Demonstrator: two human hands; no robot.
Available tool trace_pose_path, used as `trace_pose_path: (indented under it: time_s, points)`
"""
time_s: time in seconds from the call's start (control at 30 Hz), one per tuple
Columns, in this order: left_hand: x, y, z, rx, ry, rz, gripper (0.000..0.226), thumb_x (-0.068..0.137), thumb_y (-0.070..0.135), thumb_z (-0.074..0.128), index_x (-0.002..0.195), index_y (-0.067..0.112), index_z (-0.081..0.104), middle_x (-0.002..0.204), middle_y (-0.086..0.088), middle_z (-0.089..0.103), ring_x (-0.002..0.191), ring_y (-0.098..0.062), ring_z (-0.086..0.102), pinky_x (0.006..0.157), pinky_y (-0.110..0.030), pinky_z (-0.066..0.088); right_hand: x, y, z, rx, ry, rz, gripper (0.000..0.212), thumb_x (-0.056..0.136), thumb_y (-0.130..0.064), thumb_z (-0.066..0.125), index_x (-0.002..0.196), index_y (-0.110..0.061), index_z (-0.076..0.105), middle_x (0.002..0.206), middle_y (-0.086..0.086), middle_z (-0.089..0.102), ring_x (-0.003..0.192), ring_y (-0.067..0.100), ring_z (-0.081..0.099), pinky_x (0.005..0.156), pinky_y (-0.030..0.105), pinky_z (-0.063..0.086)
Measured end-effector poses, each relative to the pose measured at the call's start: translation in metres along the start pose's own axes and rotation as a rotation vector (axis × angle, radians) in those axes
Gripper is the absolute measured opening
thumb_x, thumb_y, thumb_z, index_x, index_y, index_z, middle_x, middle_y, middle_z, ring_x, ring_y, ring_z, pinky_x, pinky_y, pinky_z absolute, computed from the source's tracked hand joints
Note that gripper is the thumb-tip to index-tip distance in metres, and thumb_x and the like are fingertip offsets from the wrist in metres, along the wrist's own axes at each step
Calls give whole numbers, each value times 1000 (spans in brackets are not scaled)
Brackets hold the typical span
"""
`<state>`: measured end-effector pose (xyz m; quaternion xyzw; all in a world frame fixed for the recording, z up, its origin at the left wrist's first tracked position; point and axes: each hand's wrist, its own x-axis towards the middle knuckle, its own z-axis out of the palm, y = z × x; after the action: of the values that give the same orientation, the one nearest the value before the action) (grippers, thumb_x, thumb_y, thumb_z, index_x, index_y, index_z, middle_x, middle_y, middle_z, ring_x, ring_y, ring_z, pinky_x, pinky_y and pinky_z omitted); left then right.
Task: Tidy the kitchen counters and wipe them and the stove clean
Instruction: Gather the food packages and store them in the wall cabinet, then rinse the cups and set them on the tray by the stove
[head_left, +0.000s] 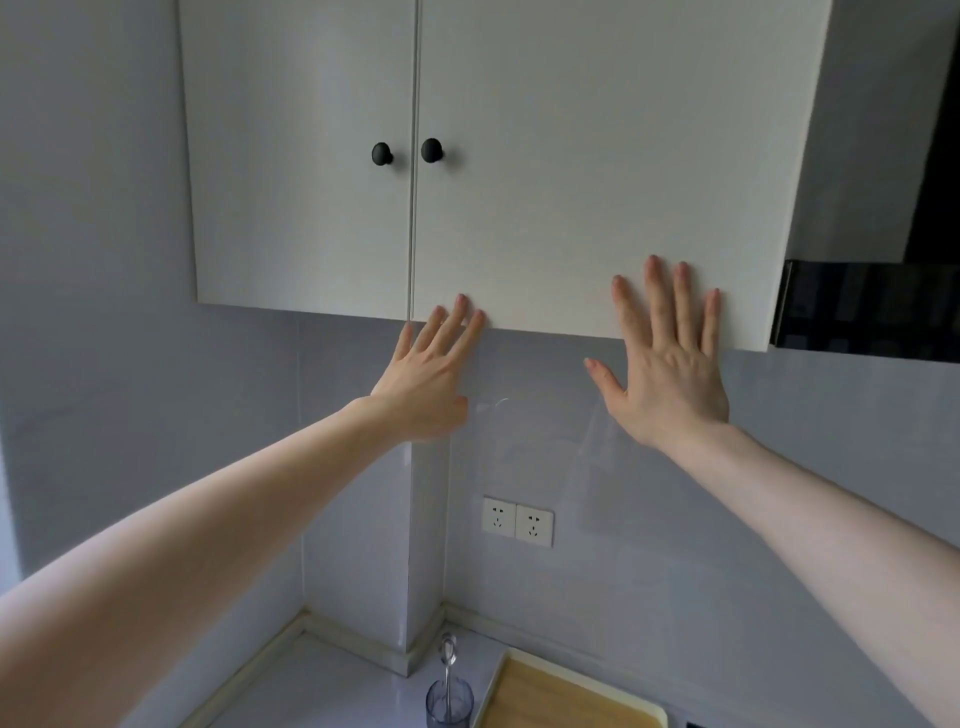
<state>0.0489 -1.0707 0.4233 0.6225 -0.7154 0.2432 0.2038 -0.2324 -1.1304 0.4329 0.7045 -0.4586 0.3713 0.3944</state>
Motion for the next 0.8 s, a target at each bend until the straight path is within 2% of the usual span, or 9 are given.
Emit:
trace_pose_path:
  time_s: [0.07,0.13,0.27,0.37,0.43,0.6,0.7,0.8]
  points:
    - [-12,5,-2,-64,-42,-13,105,86,19,58,162,28,-14,170,4,-20,158,-27,-14,128,-54,0,-9,-8,-4,91,-21,-2,83,99,-56,44,163,-17,9,170,14,-8,156,36,-10,124,59,0]
    - [-36,17,0,-154,-62,-9,103,87,19,58,163,30,-11,171,5,-12,158,-27,-12,128,-54,1,-32,-18,-9,279,-17,-6,76,99,-47,52,162,-19,19,171,8,2,157,28,1,126,53,4]
    - [-116,47,11,-329,-53,73,95,92,23,59,163,35,-3,172,9,-3,158,-22,-9,129,-44,-2,-109,-49,-29,697,-62,74,68,97,-31,63,158,-24,33,167,-7,21,152,10,24,124,41,25]
    - [-182,56,29,-357,-155,99,86,95,26,58,162,40,7,171,14,-8,158,-15,-13,128,-38,-3,-177,-74,-45,888,-254,158,64,97,-29,64,155,-28,38,162,-16,30,149,-1,26,119,26,29]
    - [-226,58,45,-399,-226,54,78,98,28,56,161,42,12,170,18,-10,157,-12,-13,129,-36,0,-225,-91,-54,998,-389,235,62,96,-27,66,153,-30,40,158,-21,35,146,-6,29,119,22,29]
    - [-328,59,90,-549,-382,-158,61,101,36,56,155,45,29,168,22,3,157,-7,2,126,-29,13,-343,-128,-58,1121,-718,489,58,95,-30,69,145,-44,43,148,-33,41,139,-9,38,117,29,36]
    - [-378,67,111,-599,-535,-304,56,102,39,54,152,49,29,167,24,6,154,-10,15,124,-37,27,-398,-144,-63,1126,-930,551,59,94,-35,68,142,-53,37,148,-40,33,141,-8,34,120,33,33]
    - [-421,75,124,-623,-646,-397,54,103,38,52,151,50,29,167,25,4,154,-11,18,123,-41,31,-435,-157,-77,1132,-1082,614,60,95,-38,67,144,-52,35,141,-46,29,139,-7,35,119,28,32]
